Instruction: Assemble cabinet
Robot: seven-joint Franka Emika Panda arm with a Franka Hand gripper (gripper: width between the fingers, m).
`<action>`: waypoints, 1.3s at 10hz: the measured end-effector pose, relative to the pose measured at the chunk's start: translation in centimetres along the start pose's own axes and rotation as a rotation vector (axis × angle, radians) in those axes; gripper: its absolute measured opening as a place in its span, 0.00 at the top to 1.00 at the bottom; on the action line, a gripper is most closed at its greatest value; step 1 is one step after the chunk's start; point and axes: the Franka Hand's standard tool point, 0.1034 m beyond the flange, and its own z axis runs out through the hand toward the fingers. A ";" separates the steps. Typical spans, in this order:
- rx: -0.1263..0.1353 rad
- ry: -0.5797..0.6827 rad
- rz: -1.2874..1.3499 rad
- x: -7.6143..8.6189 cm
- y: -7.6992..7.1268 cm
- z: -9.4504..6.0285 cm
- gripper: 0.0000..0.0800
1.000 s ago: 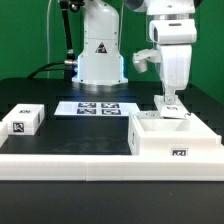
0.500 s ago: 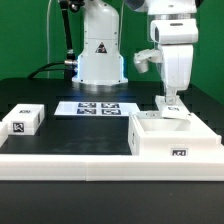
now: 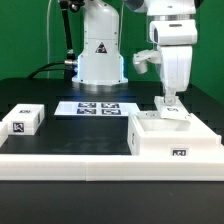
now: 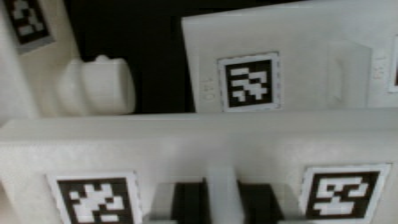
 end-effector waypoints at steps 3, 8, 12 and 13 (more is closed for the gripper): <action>-0.023 0.022 0.017 0.4 3.1 0.2 0.91; -0.031 0.026 0.011 0.3 3.6 0.2 0.91; -0.029 0.028 0.018 0.3 5.8 0.1 0.91; -0.033 0.031 0.018 0.3 6.6 0.1 0.91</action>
Offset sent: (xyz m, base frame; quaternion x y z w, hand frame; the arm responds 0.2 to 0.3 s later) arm 0.0304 0.0168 -0.0106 0.0145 0.0291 -0.0236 0.9992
